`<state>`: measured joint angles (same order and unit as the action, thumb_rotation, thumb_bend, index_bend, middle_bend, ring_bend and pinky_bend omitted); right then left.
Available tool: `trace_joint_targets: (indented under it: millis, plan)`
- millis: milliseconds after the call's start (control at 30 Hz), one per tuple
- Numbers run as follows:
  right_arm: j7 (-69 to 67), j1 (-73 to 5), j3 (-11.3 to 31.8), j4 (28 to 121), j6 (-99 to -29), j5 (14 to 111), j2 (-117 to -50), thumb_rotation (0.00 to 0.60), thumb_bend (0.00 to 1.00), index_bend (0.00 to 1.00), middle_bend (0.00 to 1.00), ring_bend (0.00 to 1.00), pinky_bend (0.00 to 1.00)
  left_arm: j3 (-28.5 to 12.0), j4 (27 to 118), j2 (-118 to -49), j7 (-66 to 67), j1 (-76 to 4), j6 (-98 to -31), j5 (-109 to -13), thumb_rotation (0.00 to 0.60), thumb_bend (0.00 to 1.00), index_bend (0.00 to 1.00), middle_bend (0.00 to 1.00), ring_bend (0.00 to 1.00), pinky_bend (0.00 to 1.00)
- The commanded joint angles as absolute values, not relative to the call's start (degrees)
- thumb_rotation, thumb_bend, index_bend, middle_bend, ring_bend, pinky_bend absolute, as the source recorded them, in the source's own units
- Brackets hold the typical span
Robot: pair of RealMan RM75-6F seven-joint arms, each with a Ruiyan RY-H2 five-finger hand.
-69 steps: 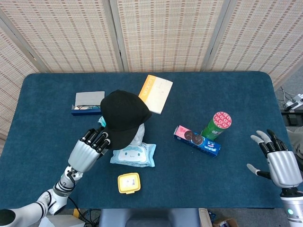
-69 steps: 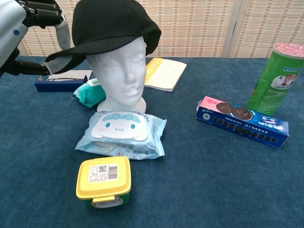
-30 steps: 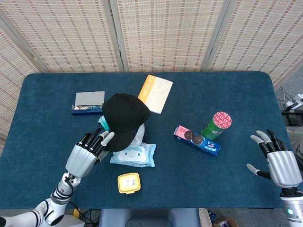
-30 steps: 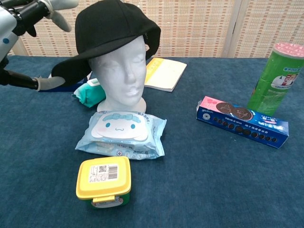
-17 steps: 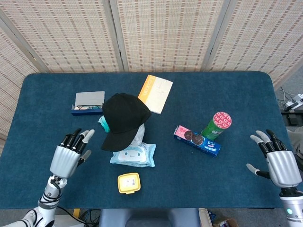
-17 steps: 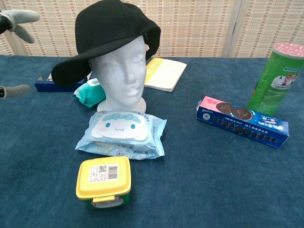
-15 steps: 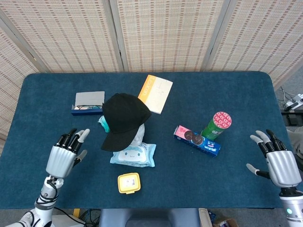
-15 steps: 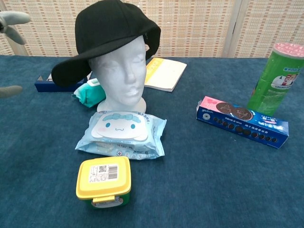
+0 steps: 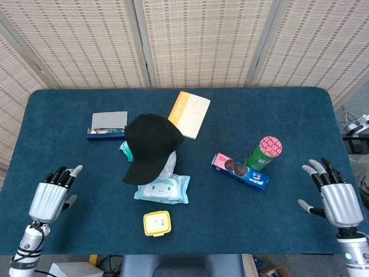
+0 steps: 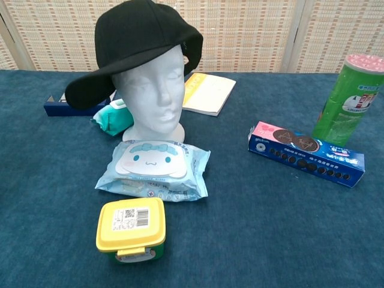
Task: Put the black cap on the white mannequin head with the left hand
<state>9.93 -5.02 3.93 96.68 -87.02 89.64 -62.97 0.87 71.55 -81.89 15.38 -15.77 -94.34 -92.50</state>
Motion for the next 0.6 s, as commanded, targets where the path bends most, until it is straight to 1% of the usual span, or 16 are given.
trace_joint_targets:
  millis: [33, 133, 200, 267, 333, 467, 600]
  plan:
    - [10.7, -5.2, 4.0, 96.7, -86.6, 89.3, -63.3, 0.600, 0.00, 0.21, 0.17, 0.07, 0.23, 0.5, 71.3, -81.2, 12.2, -13.8, -94.2, -90.6, 0.600, 0.00, 0.23, 0.34, 0.25, 0.47]
    - [11.6, -5.4, 4.0, 96.7, -86.2, 89.0, -63.7, 0.600, 0.00, 0.21, 0.17, 0.07, 0.23, 0.3, 70.6, -81.0, 8.6, -12.7, -95.6, -90.9, 0.600, 0.00, 0.30, 0.39, 0.29, 0.48]
    - [12.3, -5.5, 4.1, 96.7, -85.9, 88.5, -63.9, 0.600, 0.00, 0.21, 0.17, 0.07, 0.23, 0.2, 70.2, -80.7, 5.9, -11.8, -97.5, -91.7, 0.600, 0.00, 0.34, 0.44, 0.35, 0.51]
    - [12.9, -5.6, 4.2, 96.7, -85.7, 88.2, -64.2, 0.600, 0.00, 0.21, 0.17, 0.07, 0.23, -0.1, 70.2, -80.4, 4.0, -11.1, -98.6, -91.8, 0.600, 0.00, 0.41, 0.53, 0.42, 0.54]
    - [13.3, -5.7, 4.2, 96.8, -85.6, 88.0, -64.3, 0.600, 0.00, 0.21, 0.17, 0.07, 0.23, 0.0, 71.8, -79.2, 4.9, -10.8, -98.2, -91.6, 0.600, 0.00, 0.47, 0.60, 0.45, 0.56]
    - [13.5, -5.7, 4.4, 96.8, -85.4, 87.4, -64.4, 0.600, 0.00, 0.21, 0.17, 0.07, 0.23, -0.5, 76.0, -76.4, 7.6, -9.8, -97.5, -90.3, 0.600, 0.00, 0.51, 0.63, 0.45, 0.56]
    - [13.2, -5.9, 4.6, 96.8, -85.0, 86.8, -64.2, 0.600, 0.00, 0.21, 0.17, 0.07, 0.23, -0.9, 78.4, -74.9, 8.7, -9.4, -95.2, -88.4, 0.600, 0.00, 0.51, 0.63, 0.45, 0.57]
